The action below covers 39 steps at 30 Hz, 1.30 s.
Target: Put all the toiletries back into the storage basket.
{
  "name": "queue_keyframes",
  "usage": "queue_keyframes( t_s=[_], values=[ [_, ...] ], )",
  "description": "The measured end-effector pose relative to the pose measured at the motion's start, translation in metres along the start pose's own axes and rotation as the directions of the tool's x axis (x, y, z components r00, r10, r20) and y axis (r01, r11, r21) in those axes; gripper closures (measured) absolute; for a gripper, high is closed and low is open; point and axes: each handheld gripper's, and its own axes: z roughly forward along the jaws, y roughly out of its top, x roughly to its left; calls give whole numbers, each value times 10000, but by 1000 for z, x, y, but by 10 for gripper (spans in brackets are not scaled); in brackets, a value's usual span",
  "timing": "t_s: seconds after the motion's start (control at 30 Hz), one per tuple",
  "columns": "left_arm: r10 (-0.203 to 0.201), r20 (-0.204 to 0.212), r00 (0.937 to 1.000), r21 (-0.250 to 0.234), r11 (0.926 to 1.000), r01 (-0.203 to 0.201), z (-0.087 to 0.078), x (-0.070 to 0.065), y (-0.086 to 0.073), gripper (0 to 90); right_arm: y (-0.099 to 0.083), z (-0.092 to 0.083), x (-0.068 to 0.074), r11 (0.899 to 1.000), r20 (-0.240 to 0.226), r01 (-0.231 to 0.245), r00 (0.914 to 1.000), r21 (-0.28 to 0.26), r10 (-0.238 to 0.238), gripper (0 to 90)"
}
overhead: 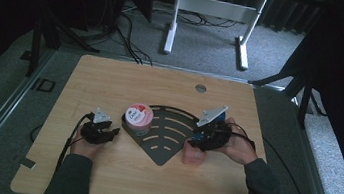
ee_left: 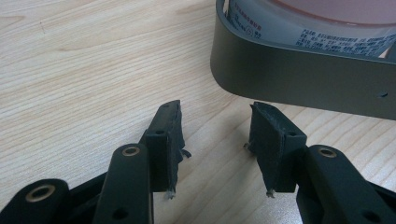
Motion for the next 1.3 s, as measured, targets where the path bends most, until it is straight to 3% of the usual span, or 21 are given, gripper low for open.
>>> queue_keyframes(
  t_s=[0.53,1.3],
  values=[
    [-8,5,10000,-3,10000,8,0,0,0,540,1,1,5,9998,-186,20,9998,-175,-23,538],
    [-24,15,10000,-4,10000,24,0,0,0,539,15,6,18,9982,-575,439,9973,-402,-462,539]
  ],
)
